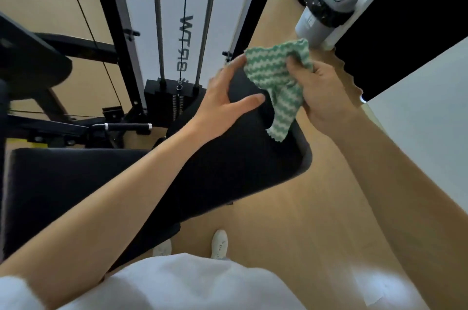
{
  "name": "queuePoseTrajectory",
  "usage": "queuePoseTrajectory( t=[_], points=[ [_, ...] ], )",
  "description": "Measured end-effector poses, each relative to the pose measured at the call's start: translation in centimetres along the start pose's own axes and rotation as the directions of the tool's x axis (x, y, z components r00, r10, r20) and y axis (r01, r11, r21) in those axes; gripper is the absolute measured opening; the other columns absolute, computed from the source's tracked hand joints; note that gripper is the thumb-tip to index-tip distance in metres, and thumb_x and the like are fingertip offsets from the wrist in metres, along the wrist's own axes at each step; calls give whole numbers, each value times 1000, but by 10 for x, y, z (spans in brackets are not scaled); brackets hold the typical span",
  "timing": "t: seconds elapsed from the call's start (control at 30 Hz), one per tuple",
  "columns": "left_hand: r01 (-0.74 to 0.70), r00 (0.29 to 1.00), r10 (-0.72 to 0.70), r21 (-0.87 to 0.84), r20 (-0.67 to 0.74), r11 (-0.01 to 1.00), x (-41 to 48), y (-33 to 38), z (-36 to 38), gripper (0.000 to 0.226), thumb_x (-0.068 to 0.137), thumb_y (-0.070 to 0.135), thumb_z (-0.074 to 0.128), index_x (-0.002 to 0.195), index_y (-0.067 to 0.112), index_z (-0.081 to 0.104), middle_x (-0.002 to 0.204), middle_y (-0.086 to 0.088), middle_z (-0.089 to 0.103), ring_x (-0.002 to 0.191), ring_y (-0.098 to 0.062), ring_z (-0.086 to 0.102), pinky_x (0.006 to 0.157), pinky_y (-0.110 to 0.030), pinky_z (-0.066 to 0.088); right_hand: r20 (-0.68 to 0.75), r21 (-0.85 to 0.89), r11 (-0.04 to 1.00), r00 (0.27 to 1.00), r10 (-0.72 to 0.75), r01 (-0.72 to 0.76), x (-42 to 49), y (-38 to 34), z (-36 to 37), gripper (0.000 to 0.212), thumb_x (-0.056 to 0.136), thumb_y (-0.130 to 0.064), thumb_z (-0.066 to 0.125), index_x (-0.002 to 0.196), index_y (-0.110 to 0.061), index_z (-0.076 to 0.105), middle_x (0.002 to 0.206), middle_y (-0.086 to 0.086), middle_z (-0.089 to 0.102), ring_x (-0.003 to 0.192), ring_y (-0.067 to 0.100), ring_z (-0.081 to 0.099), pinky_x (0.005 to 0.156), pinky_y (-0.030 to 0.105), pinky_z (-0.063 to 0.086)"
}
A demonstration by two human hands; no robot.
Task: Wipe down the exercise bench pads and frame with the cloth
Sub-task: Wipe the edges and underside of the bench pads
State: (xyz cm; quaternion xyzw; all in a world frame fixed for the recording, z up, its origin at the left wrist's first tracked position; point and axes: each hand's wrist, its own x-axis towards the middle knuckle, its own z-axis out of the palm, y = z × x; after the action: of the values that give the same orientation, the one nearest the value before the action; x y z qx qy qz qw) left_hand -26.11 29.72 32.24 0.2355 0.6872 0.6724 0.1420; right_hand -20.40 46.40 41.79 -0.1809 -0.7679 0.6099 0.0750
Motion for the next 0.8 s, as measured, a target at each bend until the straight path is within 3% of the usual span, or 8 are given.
queuePoseTrajectory(
  t=[0.1,0.17,0.23,0.4,0.5,0.63,0.73,0.8],
  points=[
    [36,999,-33,-94,27,995,28,31,0,44,93,25,76,133,20,57,125,6,70,117,-5,66,99,-29,53,195,300,947,979,61,-119,12,-12,-18,19,101,-11,57,113,-4,69,118,13,74,107,27,72,93,44,59],
    [59,998,-58,-123,11,991,42,50,1,15,100,16,68,112,7,68,98,3,77,88,-8,74,77,-24,58,229,330,933,971,65,-140,18,-13,-32,23,100,-3,55,120,-2,67,127,16,71,113,30,71,95,44,59],
    [57,998,-58,-126,-12,990,50,64,2,12,104,14,62,104,4,68,86,4,75,78,-9,72,69,-24,57,211,297,945,975,75,-137,25,-11,-48,25,98,3,54,118,-3,68,123,15,73,108,29,71,92,42,60],
    [78,994,-84,-77,-76,994,66,71,19,8,101,16,67,99,10,71,89,0,77,84,-16,75,77,-33,62,83,120,988,993,90,-99,51,3,-73,32,92,10,55,122,2,63,109,11,70,92,21,70,73,31,63],
    [152,968,-89,264,-235,952,90,41,22,20,97,29,69,99,9,73,96,-9,77,93,-29,76,86,-51,63,-94,-168,982,993,67,-82,80,28,-76,32,86,3,64,116,-9,62,97,6,67,87,23,68,77,41,64],
    [351,911,-129,573,-392,741,100,2,17,33,94,32,68,124,18,64,113,0,66,110,-25,66,91,-40,55,-142,-353,927,986,84,-130,93,68,-75,30,86,-7,64,113,-19,65,85,-1,65,90,30,71,82,47,62],
    [149,915,189,734,-357,663,98,-6,21,44,88,27,68,131,18,60,129,-4,57,123,-27,50,101,-33,40,79,-198,966,980,183,-164,74,90,-68,15,97,-16,64,111,-14,68,97,8,70,89,25,70,83,44,62],
    [-163,938,342,801,-55,576,104,-3,24,38,91,31,62,127,20,67,131,-1,62,127,-27,51,106,-39,40,218,-66,977,953,213,-203,54,98,-66,21,99,-24,65,119,-16,68,110,12,71,90,20,66,85,43,60]
  ],
)
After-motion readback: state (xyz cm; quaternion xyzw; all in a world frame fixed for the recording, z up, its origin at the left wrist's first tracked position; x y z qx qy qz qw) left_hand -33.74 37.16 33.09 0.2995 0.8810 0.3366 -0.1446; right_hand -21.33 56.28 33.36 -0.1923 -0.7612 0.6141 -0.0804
